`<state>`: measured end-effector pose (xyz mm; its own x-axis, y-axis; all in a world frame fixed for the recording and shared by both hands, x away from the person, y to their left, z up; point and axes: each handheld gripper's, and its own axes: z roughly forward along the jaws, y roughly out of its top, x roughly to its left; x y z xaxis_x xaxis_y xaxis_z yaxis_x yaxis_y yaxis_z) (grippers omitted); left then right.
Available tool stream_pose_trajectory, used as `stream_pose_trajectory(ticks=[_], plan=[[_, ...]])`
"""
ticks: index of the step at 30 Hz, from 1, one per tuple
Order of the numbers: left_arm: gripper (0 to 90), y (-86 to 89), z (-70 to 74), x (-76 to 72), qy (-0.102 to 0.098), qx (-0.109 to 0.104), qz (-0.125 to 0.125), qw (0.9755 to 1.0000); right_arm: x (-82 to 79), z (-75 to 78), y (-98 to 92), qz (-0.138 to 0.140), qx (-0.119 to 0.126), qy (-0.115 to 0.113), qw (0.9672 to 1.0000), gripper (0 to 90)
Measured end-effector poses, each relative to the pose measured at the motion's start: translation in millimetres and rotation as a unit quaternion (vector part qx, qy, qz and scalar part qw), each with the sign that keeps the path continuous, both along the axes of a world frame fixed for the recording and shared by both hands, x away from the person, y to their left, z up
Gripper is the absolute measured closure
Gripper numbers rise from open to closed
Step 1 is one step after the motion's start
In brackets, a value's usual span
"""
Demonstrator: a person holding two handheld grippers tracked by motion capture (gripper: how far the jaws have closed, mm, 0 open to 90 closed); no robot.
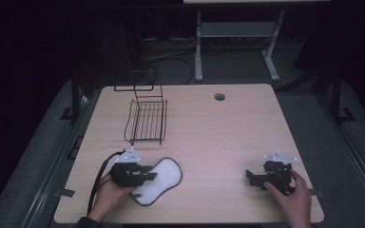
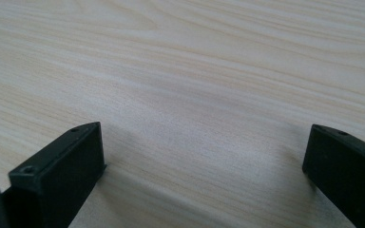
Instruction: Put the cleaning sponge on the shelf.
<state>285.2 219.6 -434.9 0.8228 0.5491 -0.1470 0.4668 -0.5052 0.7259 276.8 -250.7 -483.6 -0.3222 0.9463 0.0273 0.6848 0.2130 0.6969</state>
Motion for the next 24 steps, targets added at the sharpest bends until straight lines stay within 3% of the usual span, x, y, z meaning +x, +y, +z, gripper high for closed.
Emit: stream_pose_trajectory(ticks=[11, 24], plan=[[76.1, 7.6, 9.0, 0.7, 0.011, -0.043, -0.006, 0.999, -0.1, -0.1, 0.0, 0.0, 0.0, 0.0, 1.0, 0.0], [81.7, 8.2, 19.3, -2.6, 0.002, -0.057, -0.018, 0.9982, -0.3, 0.0, 0.1, 0.0, 0.0, 0.0, 1.0, 0.0]])
